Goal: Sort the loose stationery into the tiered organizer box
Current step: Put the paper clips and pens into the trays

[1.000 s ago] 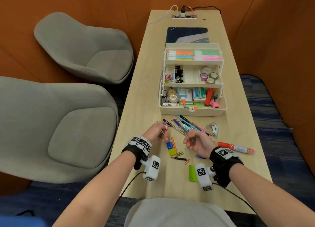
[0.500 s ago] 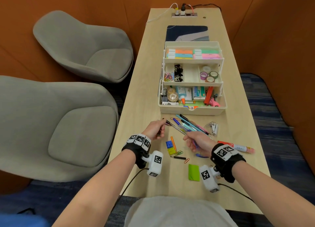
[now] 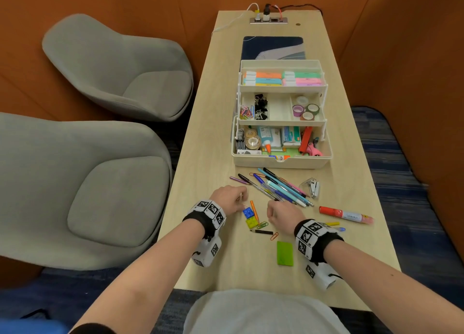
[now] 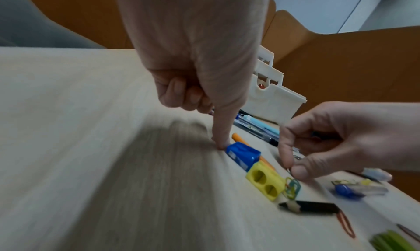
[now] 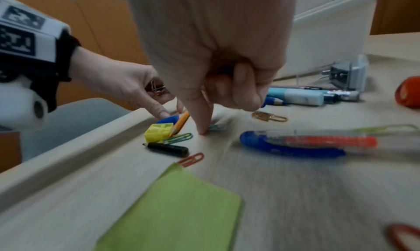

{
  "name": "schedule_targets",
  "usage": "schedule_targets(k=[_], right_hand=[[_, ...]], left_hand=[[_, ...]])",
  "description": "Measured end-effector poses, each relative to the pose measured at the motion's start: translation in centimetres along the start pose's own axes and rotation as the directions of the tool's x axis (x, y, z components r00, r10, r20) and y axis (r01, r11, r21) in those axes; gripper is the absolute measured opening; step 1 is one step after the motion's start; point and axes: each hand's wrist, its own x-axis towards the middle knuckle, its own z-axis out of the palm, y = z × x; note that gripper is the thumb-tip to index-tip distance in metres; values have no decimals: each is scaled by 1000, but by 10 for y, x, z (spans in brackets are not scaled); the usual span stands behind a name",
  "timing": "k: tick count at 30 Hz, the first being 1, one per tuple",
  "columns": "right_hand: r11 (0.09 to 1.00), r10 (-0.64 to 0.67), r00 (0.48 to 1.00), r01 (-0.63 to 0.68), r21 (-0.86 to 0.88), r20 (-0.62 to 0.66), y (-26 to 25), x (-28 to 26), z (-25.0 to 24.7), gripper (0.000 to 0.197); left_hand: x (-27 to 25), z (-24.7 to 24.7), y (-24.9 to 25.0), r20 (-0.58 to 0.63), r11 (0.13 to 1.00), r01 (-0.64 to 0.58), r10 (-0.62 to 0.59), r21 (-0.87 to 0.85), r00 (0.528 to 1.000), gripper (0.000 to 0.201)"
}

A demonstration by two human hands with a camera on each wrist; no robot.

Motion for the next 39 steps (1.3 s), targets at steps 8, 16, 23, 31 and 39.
schedule_targets(k=[8,16,23,31,39], right_hand=[[997,23,994,-31,73,110,-7,3,-6,6],[432,107,947,-319,843,303,1,0,-13,19],[919,-4,982,-72,388,190,-5,-4,-16,13],[971,-196,975,209,-119,107,-8,-6,-8,13],[990,-44,981,68,-122,190,3,-12,-13,16]], left_hand=[[5,-2,6,147,999,-14,8,44,989,14],[-3,-4,4,161,999,18,-26,50,987,21],[-15,-7,1,76,963,161,-148,-217,986,21],[-18,-9,18,46,878,145,-140,-457,989,18],[-16,3,56,118,944,97,-62,-317,991,37]])
